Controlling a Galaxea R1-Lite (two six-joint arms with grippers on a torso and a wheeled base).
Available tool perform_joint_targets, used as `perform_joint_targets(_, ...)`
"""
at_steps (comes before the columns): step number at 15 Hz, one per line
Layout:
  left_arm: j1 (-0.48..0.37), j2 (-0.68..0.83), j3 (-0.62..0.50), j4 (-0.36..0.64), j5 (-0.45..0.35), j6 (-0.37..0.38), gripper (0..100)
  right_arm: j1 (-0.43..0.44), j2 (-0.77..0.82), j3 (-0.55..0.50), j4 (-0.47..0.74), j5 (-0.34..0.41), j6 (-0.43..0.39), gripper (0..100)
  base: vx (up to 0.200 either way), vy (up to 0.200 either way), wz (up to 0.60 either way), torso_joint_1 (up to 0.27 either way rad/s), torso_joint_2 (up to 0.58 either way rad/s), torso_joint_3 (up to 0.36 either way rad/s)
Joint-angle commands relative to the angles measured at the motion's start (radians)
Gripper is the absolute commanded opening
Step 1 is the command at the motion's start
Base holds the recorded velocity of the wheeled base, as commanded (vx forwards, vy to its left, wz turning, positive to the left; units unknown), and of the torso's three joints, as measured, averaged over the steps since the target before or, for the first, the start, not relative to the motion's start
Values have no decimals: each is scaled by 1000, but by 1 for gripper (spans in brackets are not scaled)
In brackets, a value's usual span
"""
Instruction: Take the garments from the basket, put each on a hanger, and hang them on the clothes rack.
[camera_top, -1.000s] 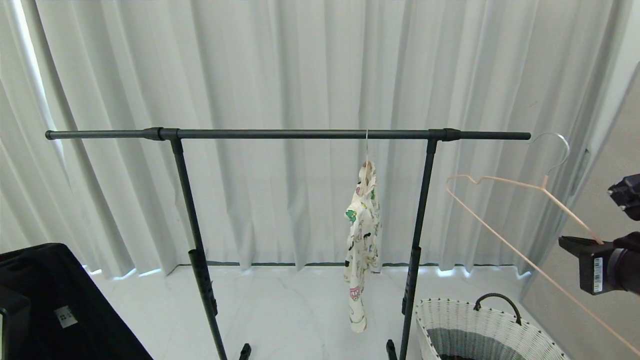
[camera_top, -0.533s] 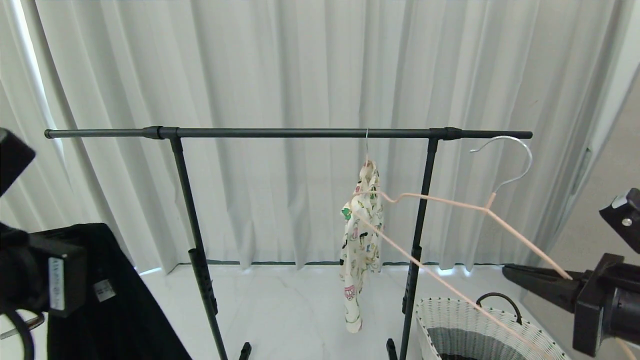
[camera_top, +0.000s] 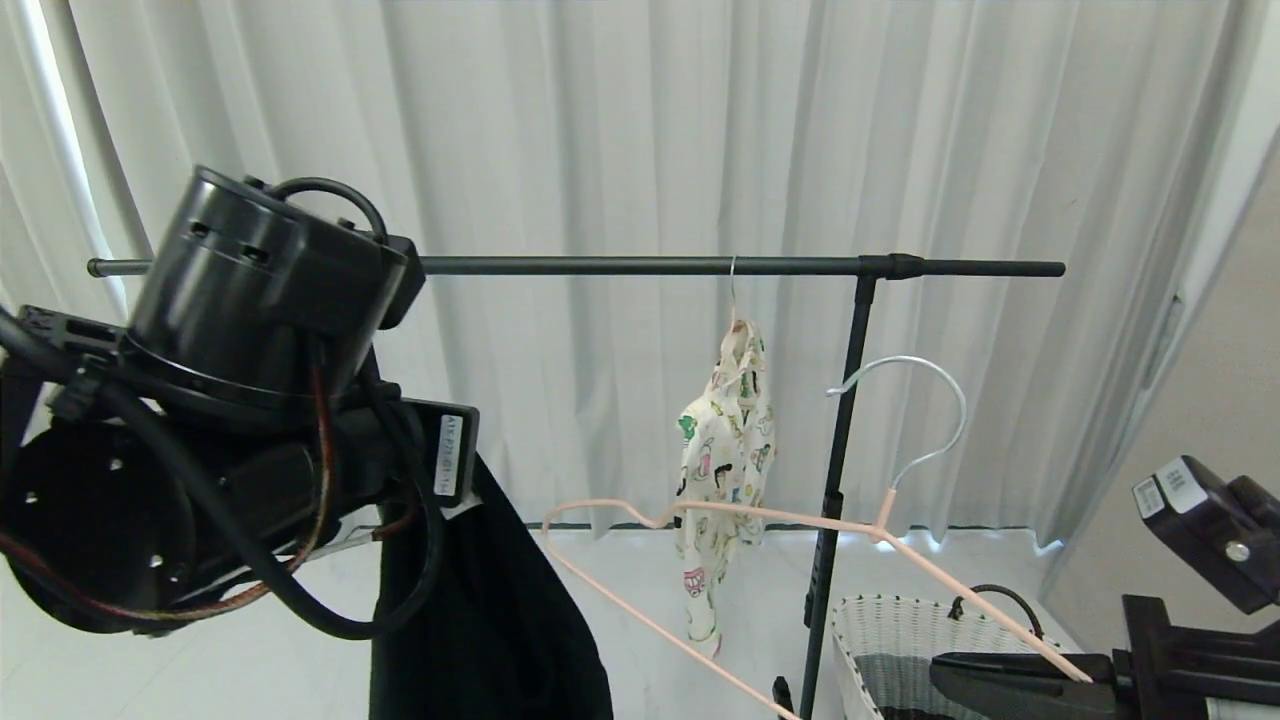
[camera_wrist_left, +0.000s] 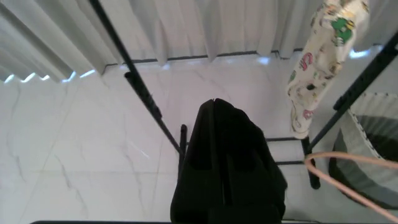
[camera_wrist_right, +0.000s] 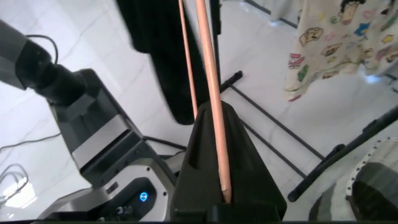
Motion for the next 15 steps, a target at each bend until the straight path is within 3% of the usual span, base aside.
perform_joint_targets(1,-44,43,-9,-1,-1,-15,0,8,7,0,-2,5,1,0,0,0,0,0,0,0)
perform_joint_targets(4,-54,64,-6,-5,4,-24,0,33,4,-3,-12,12,30,0,0,0,0,0,0,0)
perform_joint_targets(7,31,104,-9,-7,52,-22,0,61,-11,-11,-26,12,36,0,0,0,0,0,0,0)
perform_joint_targets(13,-12,117,-43,-10,73,-24,0,71,25,-31,-29,55,36,0,0,0,0,0,0,0)
perform_joint_targets(15,-23,117,-69,-10,71,-22,0,70,75,-41,-86,55,37,0,0,0,0,0,0,0)
